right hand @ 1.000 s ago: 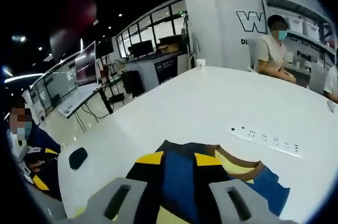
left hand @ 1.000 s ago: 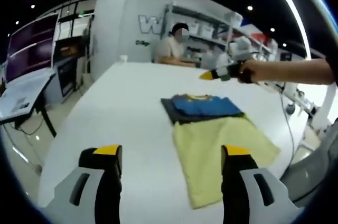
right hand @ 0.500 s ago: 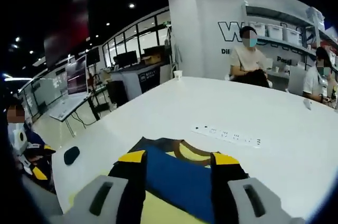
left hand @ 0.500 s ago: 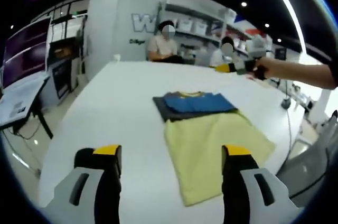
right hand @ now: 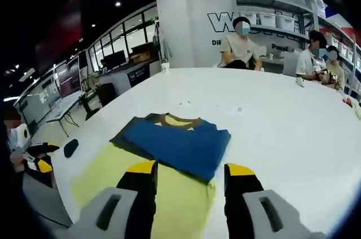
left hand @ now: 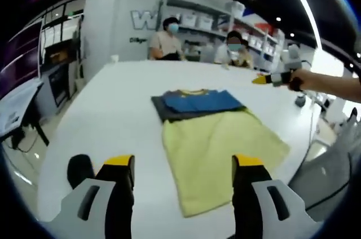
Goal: Fold the garment on the visible template until the final outline fits inside the template.
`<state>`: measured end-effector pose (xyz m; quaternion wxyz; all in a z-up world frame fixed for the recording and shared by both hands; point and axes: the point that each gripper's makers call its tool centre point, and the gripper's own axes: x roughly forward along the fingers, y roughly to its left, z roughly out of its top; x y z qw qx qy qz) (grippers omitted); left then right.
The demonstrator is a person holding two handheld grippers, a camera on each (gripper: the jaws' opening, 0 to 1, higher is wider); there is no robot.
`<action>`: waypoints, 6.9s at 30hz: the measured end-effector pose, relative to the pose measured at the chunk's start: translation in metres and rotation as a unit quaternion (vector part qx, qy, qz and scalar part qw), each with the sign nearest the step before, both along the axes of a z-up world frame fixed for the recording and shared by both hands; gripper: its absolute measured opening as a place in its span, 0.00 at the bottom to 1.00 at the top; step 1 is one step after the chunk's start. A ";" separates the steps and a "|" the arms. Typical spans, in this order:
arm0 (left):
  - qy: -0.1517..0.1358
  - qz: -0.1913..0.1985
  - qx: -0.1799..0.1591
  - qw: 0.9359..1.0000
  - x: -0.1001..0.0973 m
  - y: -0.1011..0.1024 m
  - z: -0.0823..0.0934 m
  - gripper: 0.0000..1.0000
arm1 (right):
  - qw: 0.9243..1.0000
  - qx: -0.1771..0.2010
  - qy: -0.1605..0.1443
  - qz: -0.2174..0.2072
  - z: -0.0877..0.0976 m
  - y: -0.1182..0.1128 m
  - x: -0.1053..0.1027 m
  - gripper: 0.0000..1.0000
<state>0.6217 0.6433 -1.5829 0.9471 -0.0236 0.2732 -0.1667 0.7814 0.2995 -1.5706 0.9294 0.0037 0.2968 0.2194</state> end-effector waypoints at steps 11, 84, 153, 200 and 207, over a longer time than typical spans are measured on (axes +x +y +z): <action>0.030 -0.015 0.006 0.999 -0.008 -0.008 -0.024 0.60 | 0.998 -0.016 0.055 -0.020 -0.046 -0.030 -0.073 0.42; 0.172 -0.027 0.021 0.985 -0.054 0.000 -0.061 0.00 | 0.991 0.010 0.124 0.040 -0.066 -0.011 -0.224 0.00; 0.012 0.021 -0.004 1.000 0.250 0.025 -0.014 0.00 | 0.994 0.103 0.035 -0.027 -0.010 -0.001 0.084 0.00; 0.071 -0.049 0.069 0.994 0.249 0.023 -0.076 0.27 | 0.995 0.025 0.088 -0.034 -0.087 -0.009 0.086 0.18; 0.094 -0.060 0.087 0.990 0.265 0.022 -0.094 0.26 | 0.995 0.020 0.099 -0.023 -0.092 0.001 0.091 0.18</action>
